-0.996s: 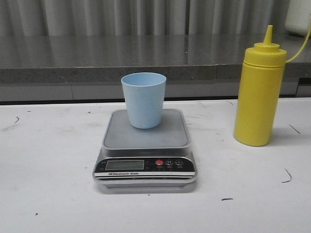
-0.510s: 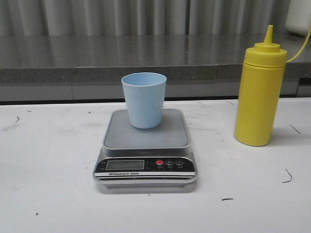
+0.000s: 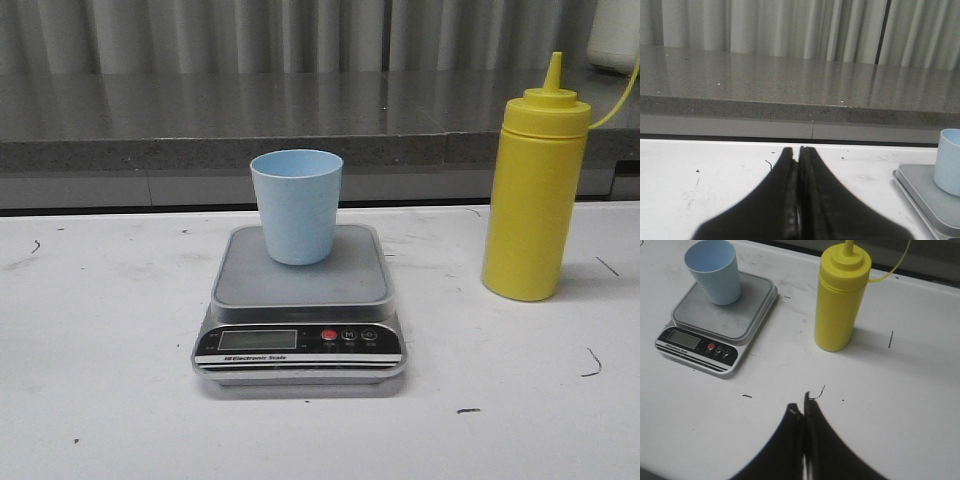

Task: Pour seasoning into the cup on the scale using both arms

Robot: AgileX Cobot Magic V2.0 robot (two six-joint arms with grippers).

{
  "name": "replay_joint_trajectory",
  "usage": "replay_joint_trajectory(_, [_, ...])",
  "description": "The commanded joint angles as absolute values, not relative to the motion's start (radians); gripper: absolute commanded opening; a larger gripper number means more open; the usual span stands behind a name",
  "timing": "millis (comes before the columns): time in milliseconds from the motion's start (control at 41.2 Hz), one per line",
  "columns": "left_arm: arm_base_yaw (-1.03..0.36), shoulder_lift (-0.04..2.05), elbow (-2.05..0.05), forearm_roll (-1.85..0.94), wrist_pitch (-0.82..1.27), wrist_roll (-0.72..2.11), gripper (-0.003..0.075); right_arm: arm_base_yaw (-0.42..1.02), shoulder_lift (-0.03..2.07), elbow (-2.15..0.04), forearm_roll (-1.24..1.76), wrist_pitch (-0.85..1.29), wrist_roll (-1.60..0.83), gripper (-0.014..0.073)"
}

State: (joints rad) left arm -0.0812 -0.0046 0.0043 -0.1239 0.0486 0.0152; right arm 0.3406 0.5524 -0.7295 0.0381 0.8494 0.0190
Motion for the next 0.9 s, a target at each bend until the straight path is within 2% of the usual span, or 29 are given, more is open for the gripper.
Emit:
replay_joint_trajectory(0, [-0.079, -0.023, 0.028, -0.130, -0.024, 0.008, -0.0020, 0.333, 0.537, -0.746, 0.012, 0.769, 0.012, -0.0117])
replay_joint_trajectory(146, [-0.079, -0.023, 0.028, -0.130, -0.024, 0.008, -0.0020, 0.272, 0.422, -0.643, -0.006, 0.593, 0.012, -0.0117])
replay_joint_trajectory(364, [-0.079, -0.023, 0.028, -0.130, -0.024, 0.008, -0.0020, 0.113, 0.194, -0.340, -0.011, 0.257, 0.012, -0.0117])
replay_joint_trajectory(607, [-0.079, -0.023, 0.028, -0.130, -0.024, 0.008, -0.0020, -0.019, 0.017, -0.088, -0.010, 0.153, 0.012, -0.0117])
replay_joint_trajectory(874, [-0.079, -0.022, 0.028, -0.130, -0.024, 0.008, -0.0020, -0.051, -0.027, 0.021, 0.000, 0.016, 0.013, -0.0117])
